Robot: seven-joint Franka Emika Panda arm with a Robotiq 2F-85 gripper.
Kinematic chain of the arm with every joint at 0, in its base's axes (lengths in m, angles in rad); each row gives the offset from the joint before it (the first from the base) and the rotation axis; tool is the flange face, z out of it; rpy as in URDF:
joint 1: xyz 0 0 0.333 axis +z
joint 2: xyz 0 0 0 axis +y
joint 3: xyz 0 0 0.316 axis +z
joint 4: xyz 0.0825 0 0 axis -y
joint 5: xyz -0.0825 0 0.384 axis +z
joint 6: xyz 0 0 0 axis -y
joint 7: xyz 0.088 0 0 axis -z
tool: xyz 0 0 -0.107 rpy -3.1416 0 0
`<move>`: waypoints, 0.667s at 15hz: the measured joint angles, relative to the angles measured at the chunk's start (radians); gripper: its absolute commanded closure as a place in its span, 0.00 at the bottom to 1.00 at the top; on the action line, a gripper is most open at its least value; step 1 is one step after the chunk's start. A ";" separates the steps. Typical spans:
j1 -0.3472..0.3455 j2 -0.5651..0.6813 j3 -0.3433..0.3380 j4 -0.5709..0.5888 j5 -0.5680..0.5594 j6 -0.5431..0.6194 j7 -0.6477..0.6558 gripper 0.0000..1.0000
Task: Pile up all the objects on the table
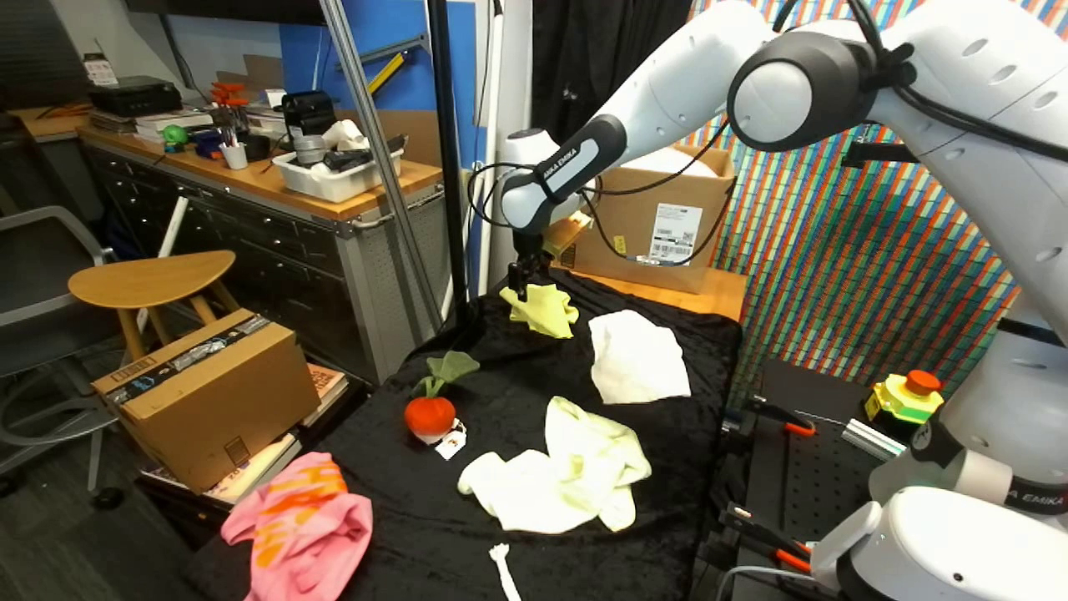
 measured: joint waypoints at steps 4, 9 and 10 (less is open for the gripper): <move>0.000 0.100 0.000 0.135 -0.001 -0.085 0.021 0.00; 0.000 0.194 -0.002 0.271 -0.002 -0.161 0.052 0.00; 0.000 0.208 -0.003 0.293 -0.003 -0.172 0.057 0.00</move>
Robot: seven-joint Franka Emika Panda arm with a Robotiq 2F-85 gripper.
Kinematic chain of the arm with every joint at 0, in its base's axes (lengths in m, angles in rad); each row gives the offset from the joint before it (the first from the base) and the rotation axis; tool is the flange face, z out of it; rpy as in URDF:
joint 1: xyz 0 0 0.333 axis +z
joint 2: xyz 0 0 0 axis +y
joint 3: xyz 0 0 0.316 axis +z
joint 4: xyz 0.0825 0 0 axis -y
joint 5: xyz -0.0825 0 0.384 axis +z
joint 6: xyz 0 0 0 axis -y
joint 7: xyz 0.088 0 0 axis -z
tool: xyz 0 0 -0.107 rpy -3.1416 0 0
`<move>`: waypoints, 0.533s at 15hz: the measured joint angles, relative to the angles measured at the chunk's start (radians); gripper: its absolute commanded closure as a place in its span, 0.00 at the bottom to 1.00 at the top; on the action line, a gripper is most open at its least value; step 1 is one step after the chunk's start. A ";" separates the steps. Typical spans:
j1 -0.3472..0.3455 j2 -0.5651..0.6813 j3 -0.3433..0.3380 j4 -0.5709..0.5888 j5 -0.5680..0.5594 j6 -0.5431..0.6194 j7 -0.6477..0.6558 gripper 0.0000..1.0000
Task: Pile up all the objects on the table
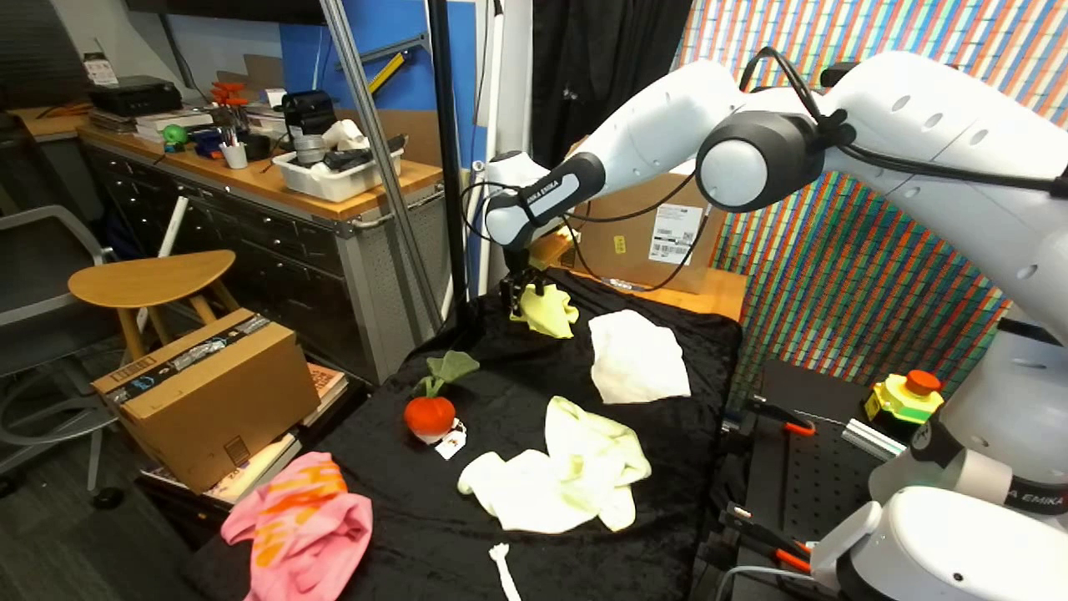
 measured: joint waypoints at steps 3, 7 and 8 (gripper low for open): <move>-0.001 0.036 -0.003 0.057 -0.001 -0.032 0.013 0.00; -0.004 0.071 -0.007 0.117 -0.001 -0.064 0.029 0.26; -0.006 0.078 -0.008 0.130 -0.001 -0.072 0.031 0.27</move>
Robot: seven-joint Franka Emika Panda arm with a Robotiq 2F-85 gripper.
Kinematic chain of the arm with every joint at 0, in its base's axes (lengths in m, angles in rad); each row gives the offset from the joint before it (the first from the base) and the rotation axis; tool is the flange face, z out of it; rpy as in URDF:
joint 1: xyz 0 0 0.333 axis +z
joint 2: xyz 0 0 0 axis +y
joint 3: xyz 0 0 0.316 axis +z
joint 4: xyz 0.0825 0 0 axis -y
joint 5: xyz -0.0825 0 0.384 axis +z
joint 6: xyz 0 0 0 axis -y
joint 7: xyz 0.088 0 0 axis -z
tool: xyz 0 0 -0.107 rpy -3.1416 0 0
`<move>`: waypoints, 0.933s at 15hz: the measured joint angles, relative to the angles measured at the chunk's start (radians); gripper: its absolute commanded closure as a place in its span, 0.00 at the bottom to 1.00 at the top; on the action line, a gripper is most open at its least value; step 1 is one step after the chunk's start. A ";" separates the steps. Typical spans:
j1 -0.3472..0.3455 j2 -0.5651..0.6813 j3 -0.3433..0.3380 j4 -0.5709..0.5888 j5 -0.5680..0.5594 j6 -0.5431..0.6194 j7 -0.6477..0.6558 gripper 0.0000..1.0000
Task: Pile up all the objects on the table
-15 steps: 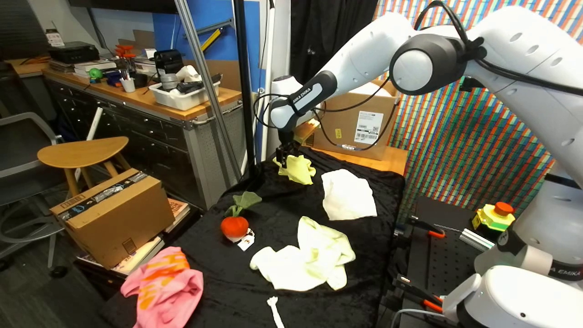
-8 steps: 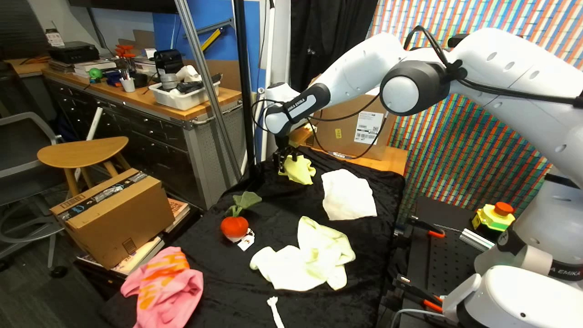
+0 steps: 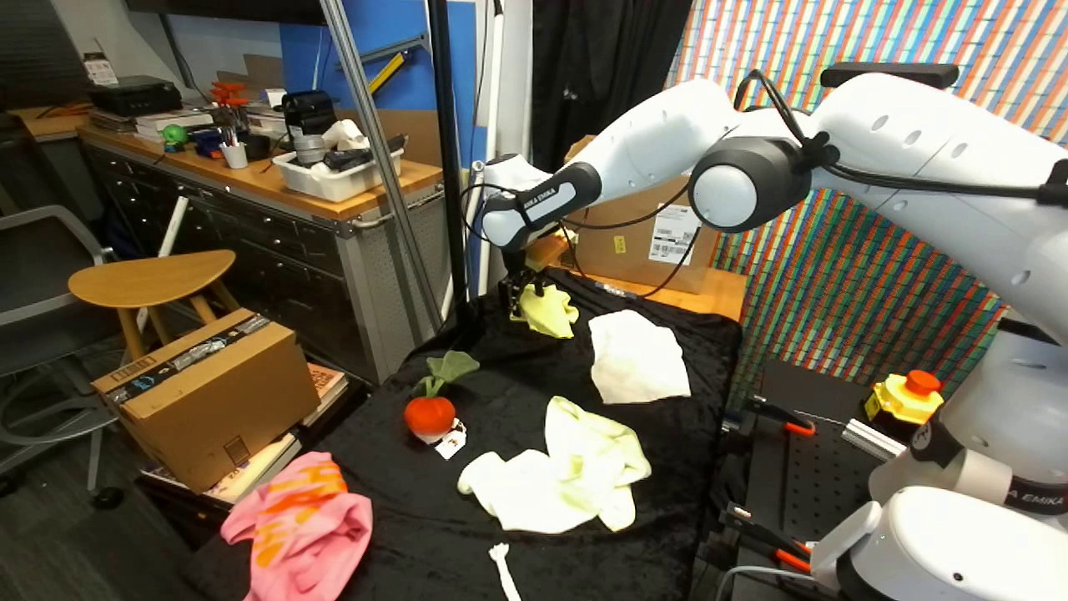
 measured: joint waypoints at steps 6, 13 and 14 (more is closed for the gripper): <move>-0.015 0.027 0.000 0.064 0.000 -0.044 0.002 0.70; -0.024 0.035 0.002 0.099 0.000 -0.109 -0.001 0.98; -0.024 0.035 0.002 0.099 0.000 -0.113 -0.002 0.97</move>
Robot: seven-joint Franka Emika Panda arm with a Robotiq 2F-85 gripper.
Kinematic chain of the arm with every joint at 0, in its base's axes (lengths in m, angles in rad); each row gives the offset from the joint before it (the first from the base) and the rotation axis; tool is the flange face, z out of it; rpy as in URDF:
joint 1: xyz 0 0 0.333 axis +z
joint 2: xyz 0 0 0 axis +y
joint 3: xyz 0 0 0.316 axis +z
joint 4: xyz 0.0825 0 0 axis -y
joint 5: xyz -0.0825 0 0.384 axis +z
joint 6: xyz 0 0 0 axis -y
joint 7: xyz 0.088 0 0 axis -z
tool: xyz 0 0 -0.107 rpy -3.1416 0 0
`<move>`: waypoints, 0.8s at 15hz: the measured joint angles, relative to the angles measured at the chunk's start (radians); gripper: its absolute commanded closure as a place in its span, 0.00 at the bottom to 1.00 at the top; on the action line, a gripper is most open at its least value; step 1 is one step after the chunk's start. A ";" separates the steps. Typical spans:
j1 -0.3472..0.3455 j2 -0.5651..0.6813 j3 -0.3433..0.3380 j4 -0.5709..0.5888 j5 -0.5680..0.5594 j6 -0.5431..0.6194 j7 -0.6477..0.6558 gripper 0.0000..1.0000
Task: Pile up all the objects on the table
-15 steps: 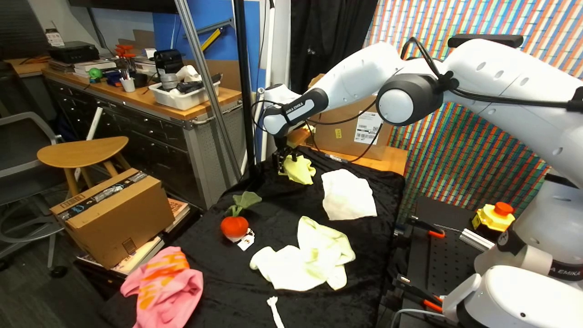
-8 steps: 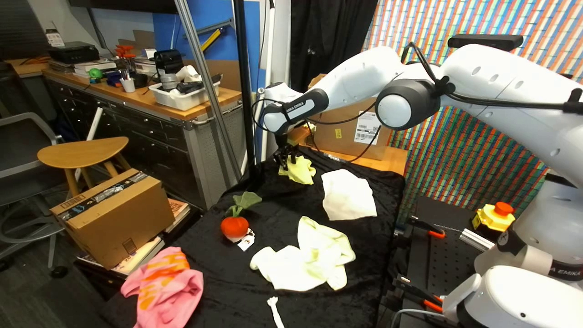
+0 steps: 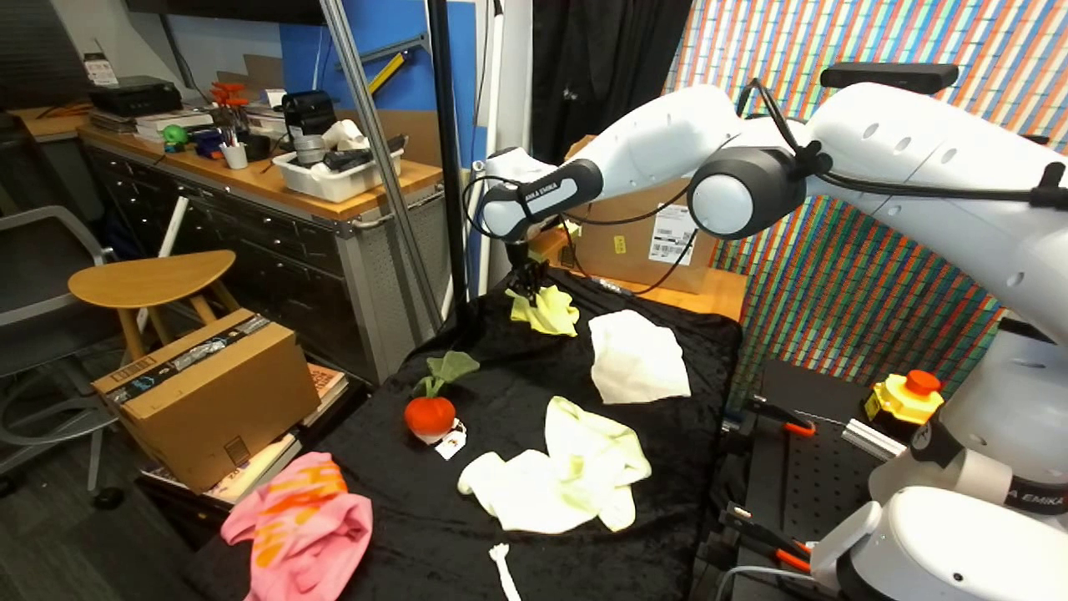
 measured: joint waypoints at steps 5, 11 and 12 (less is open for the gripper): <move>0.005 -0.014 0.000 -0.010 0.000 0.000 -0.028 0.97; 0.005 -0.113 -0.002 -0.117 -0.004 0.010 -0.081 0.97; 0.005 -0.143 -0.002 -0.154 -0.005 0.018 -0.092 0.97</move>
